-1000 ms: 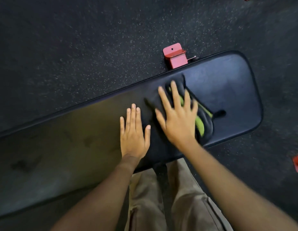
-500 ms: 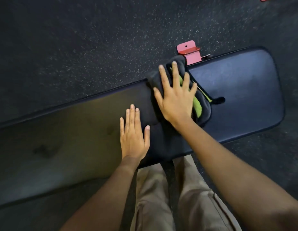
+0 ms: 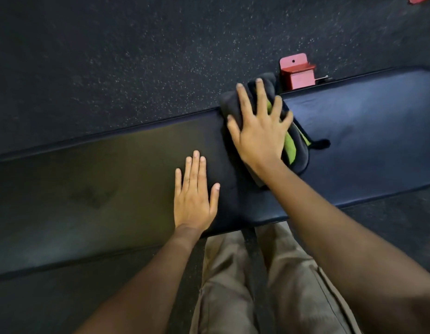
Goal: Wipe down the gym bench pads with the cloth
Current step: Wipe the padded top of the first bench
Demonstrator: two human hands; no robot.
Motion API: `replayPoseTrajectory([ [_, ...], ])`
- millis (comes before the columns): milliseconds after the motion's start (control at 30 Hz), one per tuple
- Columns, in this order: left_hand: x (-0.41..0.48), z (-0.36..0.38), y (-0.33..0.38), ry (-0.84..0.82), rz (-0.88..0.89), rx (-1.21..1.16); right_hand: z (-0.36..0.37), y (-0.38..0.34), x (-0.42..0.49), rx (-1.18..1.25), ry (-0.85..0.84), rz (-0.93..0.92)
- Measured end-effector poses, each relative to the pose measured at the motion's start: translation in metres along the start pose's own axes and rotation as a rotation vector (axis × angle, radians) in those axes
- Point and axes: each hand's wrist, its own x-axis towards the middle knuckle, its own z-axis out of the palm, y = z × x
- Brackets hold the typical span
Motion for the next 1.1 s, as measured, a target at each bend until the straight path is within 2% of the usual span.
replayPoseTrajectory([
  [67, 0.000, 0.000, 0.000, -0.003, 0.002, -0.010, 0.002, 0.011, -0.020, -0.053, 0.011, -0.184],
  [167, 0.001, -0.001, 0.001, 0.001, -0.002, -0.014, 0.009, 0.058, -0.107, -0.112, 0.004, -0.462],
  [267, 0.000, -0.001, 0.001, -0.001, -0.001, -0.012, 0.005, 0.101, -0.142, -0.144, -0.007, -0.581],
  [333, 0.000, -0.001, 0.002, 0.001, -0.009, -0.004, 0.005, 0.098, -0.109, -0.154, 0.015, -0.468],
  [433, 0.000, 0.000, 0.001, -0.008, -0.006, 0.004, -0.003, 0.054, -0.020, -0.015, 0.088, 0.054],
  [467, 0.000, 0.000, 0.001, -0.009, -0.005, 0.004, -0.006, 0.038, 0.006, 0.019, 0.061, 0.155],
  [500, 0.001, 0.000, 0.002, -0.003, -0.006, 0.004, -0.008, 0.026, 0.019, 0.016, 0.039, 0.168],
  [567, 0.000, 0.000, 0.002, 0.002, -0.008, 0.002, -0.004, 0.016, 0.007, -0.032, 0.030, -0.061],
  [667, 0.000, -0.001, 0.001, 0.005, -0.005, -0.003, 0.008, 0.041, -0.087, -0.079, 0.009, -0.472],
  [733, -0.001, -0.001, 0.001, 0.008, 0.001, -0.003, 0.010, 0.078, -0.143, -0.112, -0.007, -0.629],
  [800, -0.001, -0.001, 0.002, 0.016, 0.001, -0.002, 0.004, 0.112, -0.135, -0.139, -0.030, -0.709],
  [833, -0.001, 0.000, 0.003, 0.023, -0.004, 0.000, 0.003, 0.119, -0.116, -0.149, -0.014, -0.664],
  [867, -0.001, 0.001, 0.003, 0.030, -0.007, 0.003, 0.001, 0.118, -0.091, -0.147, 0.032, -0.546],
  [933, -0.001, 0.001, 0.003, 0.031, -0.004, 0.007, -0.006, 0.096, -0.030, -0.059, 0.101, -0.148],
  [967, 0.000, 0.000, 0.003, 0.025, -0.003, 0.009, -0.008, 0.080, -0.004, -0.015, 0.095, 0.004],
  [1000, 0.000, 0.000, 0.004, 0.025, -0.003, 0.015, -0.010, 0.064, 0.012, 0.007, 0.079, 0.081],
  [1033, 0.001, 0.000, 0.004, 0.025, -0.007, 0.016, -0.010, 0.053, 0.015, -0.006, 0.058, 0.061],
  [1100, 0.000, 0.000, 0.006, 0.031, -0.014, 0.008, -0.003, 0.051, -0.013, -0.050, 0.044, -0.200],
])
